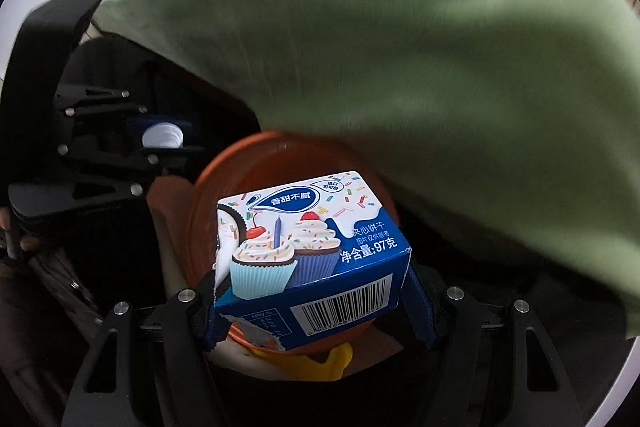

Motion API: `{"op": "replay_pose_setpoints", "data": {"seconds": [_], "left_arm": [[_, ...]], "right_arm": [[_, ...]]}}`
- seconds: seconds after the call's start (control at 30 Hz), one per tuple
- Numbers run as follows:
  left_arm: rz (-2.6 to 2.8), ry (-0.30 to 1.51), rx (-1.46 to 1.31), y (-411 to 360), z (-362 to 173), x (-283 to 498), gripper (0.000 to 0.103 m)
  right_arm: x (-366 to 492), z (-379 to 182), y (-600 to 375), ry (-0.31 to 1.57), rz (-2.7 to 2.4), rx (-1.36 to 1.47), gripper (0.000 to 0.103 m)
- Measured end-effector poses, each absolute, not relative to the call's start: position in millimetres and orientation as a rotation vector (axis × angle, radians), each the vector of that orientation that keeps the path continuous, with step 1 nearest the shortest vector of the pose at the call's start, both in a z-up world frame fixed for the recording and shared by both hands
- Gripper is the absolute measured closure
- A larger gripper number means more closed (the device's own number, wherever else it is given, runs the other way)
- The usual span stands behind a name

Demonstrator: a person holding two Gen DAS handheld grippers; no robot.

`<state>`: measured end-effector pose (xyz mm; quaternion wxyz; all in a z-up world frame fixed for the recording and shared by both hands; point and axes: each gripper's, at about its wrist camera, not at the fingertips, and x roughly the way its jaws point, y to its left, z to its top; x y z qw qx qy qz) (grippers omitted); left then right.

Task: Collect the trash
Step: 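Drop the cupcake box and bottle cap into the orange bucket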

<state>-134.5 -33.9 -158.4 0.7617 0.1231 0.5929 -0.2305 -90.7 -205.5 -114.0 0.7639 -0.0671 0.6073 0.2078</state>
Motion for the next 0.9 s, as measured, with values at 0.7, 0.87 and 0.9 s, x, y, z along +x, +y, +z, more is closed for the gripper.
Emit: {"op": "replay_pose_setpoints", "data": {"seconds": [0.7, 0.87, 0.9], "left_arm": [[-0.531, 1.293, 0.233, -27.3, -152.1, -131.8, 0.023], [-0.534, 1.304, 0.191, -22.5, -152.1, -128.9, 0.023], [-0.532, 1.300, 0.188, -21.5, -150.9, -129.1, 0.023]], "right_arm": [[-83.2, -143.8, -194.2, 1.359, 0.490, -0.213, 0.019], [-81.7, -136.9, -200.3, 1.346, 0.496, -0.197, 0.019], [-82.2, -135.4, -201.3, 1.344, 0.494, -0.196, 0.019]]}}
